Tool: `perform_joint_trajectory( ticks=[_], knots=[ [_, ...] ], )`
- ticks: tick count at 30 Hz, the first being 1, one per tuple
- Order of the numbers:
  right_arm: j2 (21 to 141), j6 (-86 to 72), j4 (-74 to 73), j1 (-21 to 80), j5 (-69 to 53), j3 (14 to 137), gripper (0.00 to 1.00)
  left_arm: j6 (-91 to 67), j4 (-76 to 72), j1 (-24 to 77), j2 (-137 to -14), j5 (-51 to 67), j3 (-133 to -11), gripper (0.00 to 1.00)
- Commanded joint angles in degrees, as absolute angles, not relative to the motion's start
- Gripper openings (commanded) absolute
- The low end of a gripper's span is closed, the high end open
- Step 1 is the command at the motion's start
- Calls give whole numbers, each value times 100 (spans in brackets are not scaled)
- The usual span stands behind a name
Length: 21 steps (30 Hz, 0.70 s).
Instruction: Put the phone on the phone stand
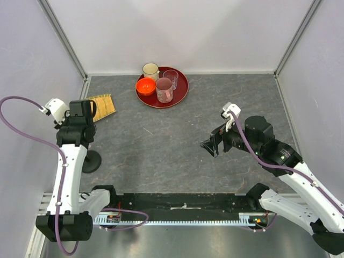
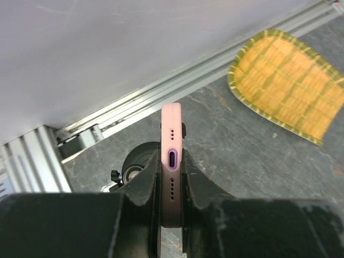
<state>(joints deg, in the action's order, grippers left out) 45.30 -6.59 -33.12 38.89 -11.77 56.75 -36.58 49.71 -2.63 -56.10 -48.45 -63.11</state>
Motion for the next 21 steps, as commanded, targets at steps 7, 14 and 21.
perform_joint_trajectory(
  ticks=[7,14,21],
  knots=[
    [4763,-782,-3217,3946,-1678,5880,98,-5720,6659,-299,-5485,-6548,-7022,2],
    [4773,-747,-3384,4280,-1617,6003,98,-8345,8802,-299,-5721,-6740,-7251,2],
    [4764,-721,-3393,4377,-1573,5968,98,-8675,8807,-308,-5703,-6952,-7005,2]
  ],
)
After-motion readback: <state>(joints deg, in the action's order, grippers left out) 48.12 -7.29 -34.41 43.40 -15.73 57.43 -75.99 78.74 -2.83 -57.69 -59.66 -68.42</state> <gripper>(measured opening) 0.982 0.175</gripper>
